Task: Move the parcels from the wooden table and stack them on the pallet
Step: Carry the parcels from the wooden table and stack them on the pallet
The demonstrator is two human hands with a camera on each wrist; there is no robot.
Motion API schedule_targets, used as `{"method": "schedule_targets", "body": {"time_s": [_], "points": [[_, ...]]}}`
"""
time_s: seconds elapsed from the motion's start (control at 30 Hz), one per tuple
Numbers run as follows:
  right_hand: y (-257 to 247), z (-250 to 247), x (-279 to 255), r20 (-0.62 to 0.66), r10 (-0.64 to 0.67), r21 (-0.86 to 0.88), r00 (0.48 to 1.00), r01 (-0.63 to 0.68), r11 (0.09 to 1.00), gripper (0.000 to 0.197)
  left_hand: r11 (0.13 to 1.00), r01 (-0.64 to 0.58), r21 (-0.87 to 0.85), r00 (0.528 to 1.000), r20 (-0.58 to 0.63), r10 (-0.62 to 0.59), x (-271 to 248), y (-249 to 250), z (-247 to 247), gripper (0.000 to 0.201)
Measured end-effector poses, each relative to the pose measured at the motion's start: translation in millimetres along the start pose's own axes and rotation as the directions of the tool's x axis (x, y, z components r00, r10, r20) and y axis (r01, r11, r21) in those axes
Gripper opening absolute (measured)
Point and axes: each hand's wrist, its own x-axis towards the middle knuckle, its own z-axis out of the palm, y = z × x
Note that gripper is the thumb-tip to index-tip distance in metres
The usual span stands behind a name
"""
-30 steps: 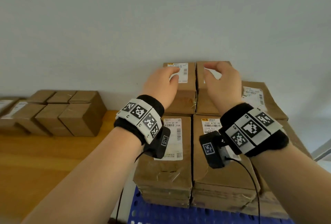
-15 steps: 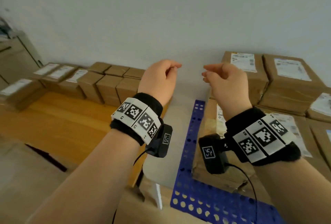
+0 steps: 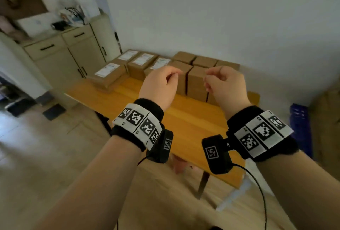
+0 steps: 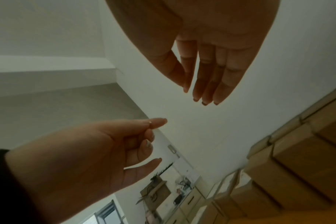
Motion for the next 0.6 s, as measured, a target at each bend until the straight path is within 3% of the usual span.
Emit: {"method": "schedule_targets", "body": {"time_s": [0.3,0.6], "points": [[11.8,144.6,51.8,0.161,0.044,-0.007,0.986,-0.043,0.999,0.015,0.984,0.178,0.018,0.983,-0.043,-0.177,46.0,-129.7,-54.2,0.026],[30.3,288.1,153.9,0.207,0.168,0.051,0.964,-0.182,0.982,0.019,0.948,0.304,0.098,0.952,0.004,-0.305,162.3,-245.9,-94.8,0.025]]}}
